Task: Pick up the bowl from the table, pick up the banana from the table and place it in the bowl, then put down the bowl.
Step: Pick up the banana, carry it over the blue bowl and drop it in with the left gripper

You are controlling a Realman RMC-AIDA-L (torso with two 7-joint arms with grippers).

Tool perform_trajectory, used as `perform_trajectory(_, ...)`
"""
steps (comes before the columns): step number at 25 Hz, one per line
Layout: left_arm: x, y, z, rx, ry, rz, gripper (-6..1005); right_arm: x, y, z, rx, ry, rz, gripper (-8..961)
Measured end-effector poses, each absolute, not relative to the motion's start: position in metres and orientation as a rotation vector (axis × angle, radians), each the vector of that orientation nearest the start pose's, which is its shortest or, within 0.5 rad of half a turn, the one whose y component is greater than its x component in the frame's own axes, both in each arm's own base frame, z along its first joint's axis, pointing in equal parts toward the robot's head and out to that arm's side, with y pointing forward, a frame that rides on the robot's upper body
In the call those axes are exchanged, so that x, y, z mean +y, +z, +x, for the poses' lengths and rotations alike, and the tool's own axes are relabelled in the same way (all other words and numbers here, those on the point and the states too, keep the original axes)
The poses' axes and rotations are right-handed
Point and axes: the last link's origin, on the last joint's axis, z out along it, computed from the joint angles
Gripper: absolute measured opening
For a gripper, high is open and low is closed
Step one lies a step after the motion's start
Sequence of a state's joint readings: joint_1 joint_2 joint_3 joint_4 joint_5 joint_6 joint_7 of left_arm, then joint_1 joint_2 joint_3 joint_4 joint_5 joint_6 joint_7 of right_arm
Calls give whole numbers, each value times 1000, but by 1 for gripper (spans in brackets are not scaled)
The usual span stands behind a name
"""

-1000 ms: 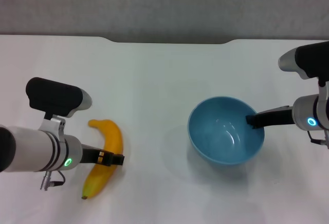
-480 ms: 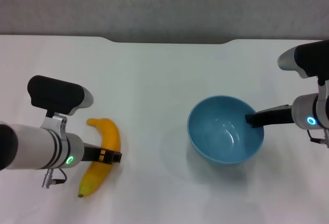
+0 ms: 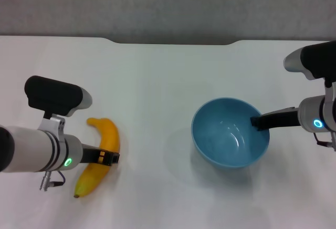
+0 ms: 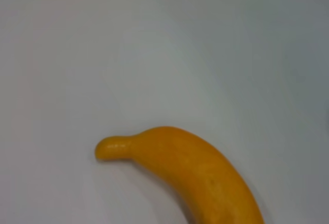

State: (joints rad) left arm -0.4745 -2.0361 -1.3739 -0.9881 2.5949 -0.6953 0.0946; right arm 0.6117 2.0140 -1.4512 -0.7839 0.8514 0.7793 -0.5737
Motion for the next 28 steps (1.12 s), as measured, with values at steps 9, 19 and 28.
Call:
perform_trajectory(9, 385, -29, -236, -1151, -73, -2119, 501, 407, -34, 265, 1199, -43, -2215, 34)
perform_trajectory(19, 391, -8, -183, -991, -353, -2220, 504, 420, -51, 240, 1200, 15, -2251, 35)
perform_trajectory(28, 393, 2, -157, -895, -413, -2244, 507, 429, -75, 201, 1119, 36, -2339, 34)
